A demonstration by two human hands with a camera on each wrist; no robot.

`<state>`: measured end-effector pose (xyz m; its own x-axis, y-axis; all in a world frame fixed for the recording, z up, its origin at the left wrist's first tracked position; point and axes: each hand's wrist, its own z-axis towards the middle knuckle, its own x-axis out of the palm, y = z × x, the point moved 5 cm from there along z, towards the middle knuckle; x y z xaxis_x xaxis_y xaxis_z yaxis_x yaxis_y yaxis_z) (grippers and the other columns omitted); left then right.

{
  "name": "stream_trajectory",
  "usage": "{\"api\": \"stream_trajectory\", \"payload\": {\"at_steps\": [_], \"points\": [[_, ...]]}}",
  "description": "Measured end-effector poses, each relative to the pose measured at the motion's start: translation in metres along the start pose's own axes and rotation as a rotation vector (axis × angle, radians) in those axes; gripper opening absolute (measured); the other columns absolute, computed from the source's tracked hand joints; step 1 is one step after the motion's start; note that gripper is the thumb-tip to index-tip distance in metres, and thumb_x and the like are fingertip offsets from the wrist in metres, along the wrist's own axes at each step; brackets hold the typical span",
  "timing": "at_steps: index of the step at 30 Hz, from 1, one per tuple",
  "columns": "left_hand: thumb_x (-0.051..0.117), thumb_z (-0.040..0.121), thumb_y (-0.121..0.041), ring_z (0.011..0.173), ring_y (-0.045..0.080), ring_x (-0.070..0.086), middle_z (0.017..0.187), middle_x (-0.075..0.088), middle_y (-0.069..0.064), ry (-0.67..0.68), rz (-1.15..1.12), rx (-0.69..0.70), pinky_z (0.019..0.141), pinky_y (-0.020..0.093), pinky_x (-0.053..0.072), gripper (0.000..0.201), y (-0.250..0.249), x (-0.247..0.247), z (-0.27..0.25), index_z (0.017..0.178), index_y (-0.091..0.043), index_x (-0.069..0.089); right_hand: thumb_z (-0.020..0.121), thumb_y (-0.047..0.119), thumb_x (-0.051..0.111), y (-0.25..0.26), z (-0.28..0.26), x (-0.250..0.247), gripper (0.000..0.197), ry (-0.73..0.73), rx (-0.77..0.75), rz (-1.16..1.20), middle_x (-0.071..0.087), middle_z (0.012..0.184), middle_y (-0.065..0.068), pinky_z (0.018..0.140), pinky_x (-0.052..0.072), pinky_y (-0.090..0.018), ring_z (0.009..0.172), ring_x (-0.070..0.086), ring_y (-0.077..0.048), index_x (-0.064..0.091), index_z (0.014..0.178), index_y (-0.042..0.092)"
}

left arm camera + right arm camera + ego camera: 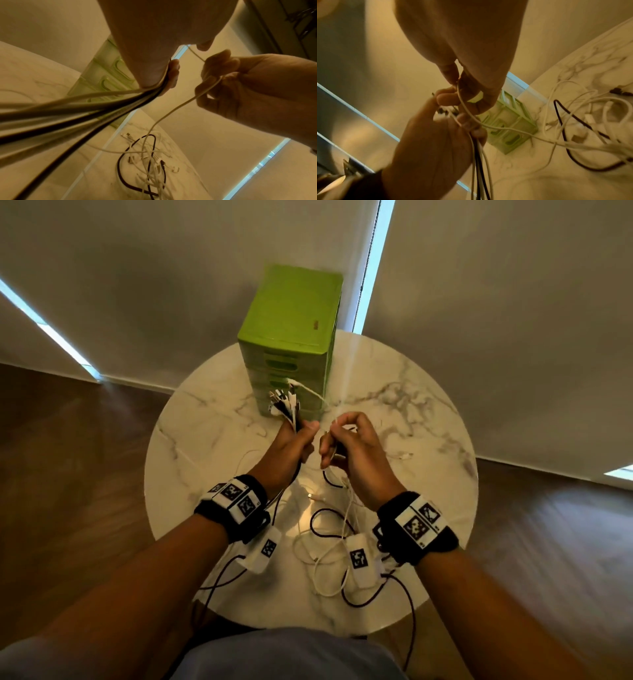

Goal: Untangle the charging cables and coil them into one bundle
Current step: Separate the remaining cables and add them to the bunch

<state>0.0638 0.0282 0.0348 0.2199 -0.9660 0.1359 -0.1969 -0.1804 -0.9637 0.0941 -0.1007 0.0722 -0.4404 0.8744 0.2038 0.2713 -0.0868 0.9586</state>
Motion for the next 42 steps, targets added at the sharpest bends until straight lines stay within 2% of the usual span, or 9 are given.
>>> {"api": "stream_trajectory", "payload": {"at_steps": [2, 5, 9, 13, 17, 24, 32, 38, 42], "points": [[0.057, 0.096, -0.057, 0.06, 0.033, 0.045, 0.066, 0.043, 0.016, 0.046, 0.015, 0.005, 0.066, 0.044, 0.043, 0.051, -0.006, 0.0, -0.009, 0.102, -0.008, 0.045, 0.105, 0.012, 0.043, -0.01, -0.011, 0.019, 0.002, 0.004, -0.007, -0.081, 0.058, 0.071, -0.013, 0.058, 0.045, -0.033, 0.057, 0.052, -0.022, 0.043, 0.103, 0.011], [0.045, 0.102, -0.053, 0.04, 0.029, 0.047, 0.049, 0.047, 0.005, 0.058, 0.068, 0.0, 0.047, 0.034, 0.046, 0.042, -0.013, -0.007, -0.018, 0.109, -0.012, 0.041, 0.105, 0.011, 0.043, -0.019, -0.023, 0.042, 0.004, 0.042, -0.027, -0.204, 0.059, 0.068, -0.01, 0.059, 0.044, -0.034, 0.056, 0.051, -0.021, 0.042, 0.104, 0.007], [0.04, 0.103, -0.053, 0.037, 0.023, 0.048, 0.063, 0.053, 0.002, 0.089, 0.151, 0.016, 0.04, 0.03, 0.045, 0.037, -0.02, -0.021, -0.026, 0.11, -0.016, 0.045, 0.105, 0.011, 0.043, -0.023, -0.035, 0.065, 0.007, 0.09, -0.075, -0.302, 0.058, 0.069, -0.01, 0.06, 0.044, -0.035, 0.059, 0.051, -0.022, 0.04, 0.105, 0.004], [0.045, 0.096, -0.059, 0.058, 0.02, 0.052, 0.077, 0.053, 0.003, 0.064, 0.115, 0.059, 0.063, 0.038, 0.046, 0.035, -0.025, -0.043, -0.026, 0.084, -0.028, 0.056, 0.108, 0.028, 0.044, -0.027, -0.037, 0.073, 0.022, 0.068, -0.109, -0.481, 0.064, 0.074, -0.008, 0.063, 0.045, -0.02, 0.064, 0.057, -0.014, 0.048, 0.103, 0.007], [0.037, 0.109, -0.032, 0.076, 0.022, 0.061, 0.077, 0.056, 0.003, 0.059, -0.006, 0.096, 0.081, 0.041, 0.052, 0.031, -0.04, -0.06, -0.027, 0.088, -0.017, 0.054, 0.108, 0.041, 0.038, -0.056, -0.032, 0.064, 0.035, 0.05, -0.121, -0.777, 0.067, 0.082, 0.007, 0.078, 0.044, -0.021, 0.079, 0.062, 0.0, 0.059, 0.092, 0.017], [0.035, 0.109, -0.031, 0.048, 0.009, 0.031, 0.066, 0.039, -0.005, 0.232, -0.127, 0.114, 0.052, 0.025, 0.033, 0.032, -0.077, -0.081, -0.019, 0.081, -0.018, 0.042, 0.108, 0.027, 0.041, -0.089, -0.017, 0.047, 0.027, 0.074, -0.167, -0.864, 0.062, 0.085, 0.009, 0.074, 0.046, -0.02, 0.081, 0.06, -0.003, 0.06, 0.094, 0.016], [0.036, 0.109, -0.024, 0.047, 0.008, 0.026, 0.057, 0.032, -0.007, 0.287, -0.049, 0.177, 0.049, 0.022, 0.028, 0.034, -0.143, -0.103, -0.012, 0.076, -0.016, 0.041, 0.108, 0.036, 0.037, -0.112, -0.007, 0.005, 0.034, -0.05, 0.028, -1.072, 0.067, 0.079, 0.008, 0.081, 0.041, -0.036, 0.076, 0.059, -0.01, 0.058, 0.084, 0.026], [0.042, 0.106, -0.042, 0.051, 0.011, 0.036, 0.056, 0.043, -0.003, 0.178, 0.222, 0.075, 0.053, 0.027, 0.029, 0.042, -0.099, -0.095, -0.021, 0.075, -0.016, 0.05, 0.107, 0.033, 0.041, -0.054, 0.011, 0.012, 0.04, -0.294, -0.116, -0.791, 0.069, 0.073, 0.002, 0.075, 0.048, -0.035, 0.071, 0.063, -0.011, 0.062, 0.076, 0.018], [0.036, 0.107, -0.046, 0.052, 0.007, 0.045, 0.072, 0.068, 0.001, 0.085, 0.326, 0.043, 0.057, 0.025, 0.037, 0.045, -0.061, -0.085, -0.025, 0.086, -0.014, 0.06, 0.107, 0.033, 0.045, -0.018, 0.007, 0.04, 0.031, -0.225, -0.199, -0.716, 0.069, 0.074, 0.0, 0.072, 0.047, -0.028, 0.073, 0.064, -0.015, 0.063, 0.09, 0.014]]}}
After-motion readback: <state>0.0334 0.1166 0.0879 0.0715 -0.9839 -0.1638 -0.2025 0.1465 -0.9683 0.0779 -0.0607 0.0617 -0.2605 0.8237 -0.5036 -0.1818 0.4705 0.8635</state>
